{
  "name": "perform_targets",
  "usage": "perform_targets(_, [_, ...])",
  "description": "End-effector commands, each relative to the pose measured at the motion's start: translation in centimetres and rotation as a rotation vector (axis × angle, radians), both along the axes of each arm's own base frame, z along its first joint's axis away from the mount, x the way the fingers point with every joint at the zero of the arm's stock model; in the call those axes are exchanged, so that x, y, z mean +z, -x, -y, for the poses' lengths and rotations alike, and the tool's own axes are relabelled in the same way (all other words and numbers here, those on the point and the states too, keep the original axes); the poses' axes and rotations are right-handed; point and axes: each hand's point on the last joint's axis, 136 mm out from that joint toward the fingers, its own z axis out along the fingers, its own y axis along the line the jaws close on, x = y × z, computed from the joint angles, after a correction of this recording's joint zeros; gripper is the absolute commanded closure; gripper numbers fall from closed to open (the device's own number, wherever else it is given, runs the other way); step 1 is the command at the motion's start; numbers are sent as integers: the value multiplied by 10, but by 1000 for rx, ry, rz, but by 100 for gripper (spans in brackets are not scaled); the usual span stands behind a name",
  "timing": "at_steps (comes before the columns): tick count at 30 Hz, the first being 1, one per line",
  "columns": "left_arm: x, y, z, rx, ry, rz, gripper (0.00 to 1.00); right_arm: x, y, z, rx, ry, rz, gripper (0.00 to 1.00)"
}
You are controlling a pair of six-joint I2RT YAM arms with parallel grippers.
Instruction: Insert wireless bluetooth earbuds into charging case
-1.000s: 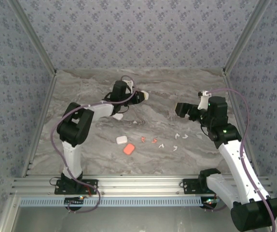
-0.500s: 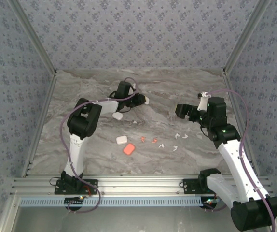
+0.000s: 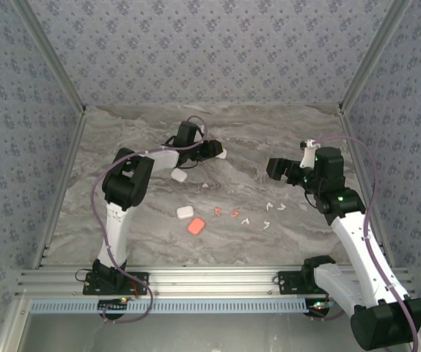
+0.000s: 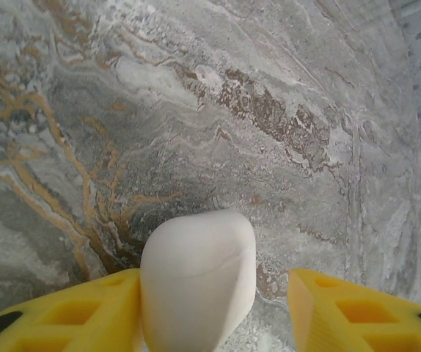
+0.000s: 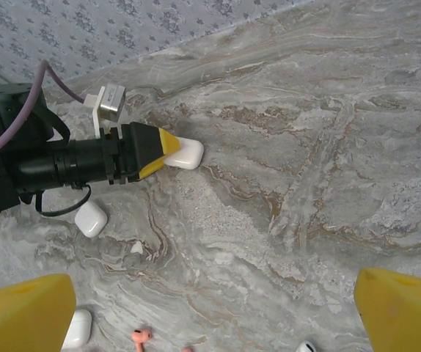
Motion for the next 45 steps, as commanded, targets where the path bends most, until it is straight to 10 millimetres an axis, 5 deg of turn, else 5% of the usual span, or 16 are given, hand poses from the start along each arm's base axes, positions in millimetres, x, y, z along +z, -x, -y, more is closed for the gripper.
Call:
perform_targets(1, [30,-11,-11,23,-22,58,44,0,1,1,11,19,-4,0])
perform_targets(9, [91,-5,-36,62,-74,185,26,0,5,-4,71,50,-4,0])
perform_targets(20, [158,56,-112,237,-150,375,16,-9,-2,-31,185,77,-13,0])
perform_targets(28, [157,105,-188,439,-187,364,1,-41,-16,-112,395,157,-64,0])
perform_targets(36, [139,137,-264,650,-137,260,1,-82,-42,-199,560,251,-112,1])
perform_targets(45, [131,155,-289,724,-113,225,1,-136,-76,-273,673,455,-124,9])
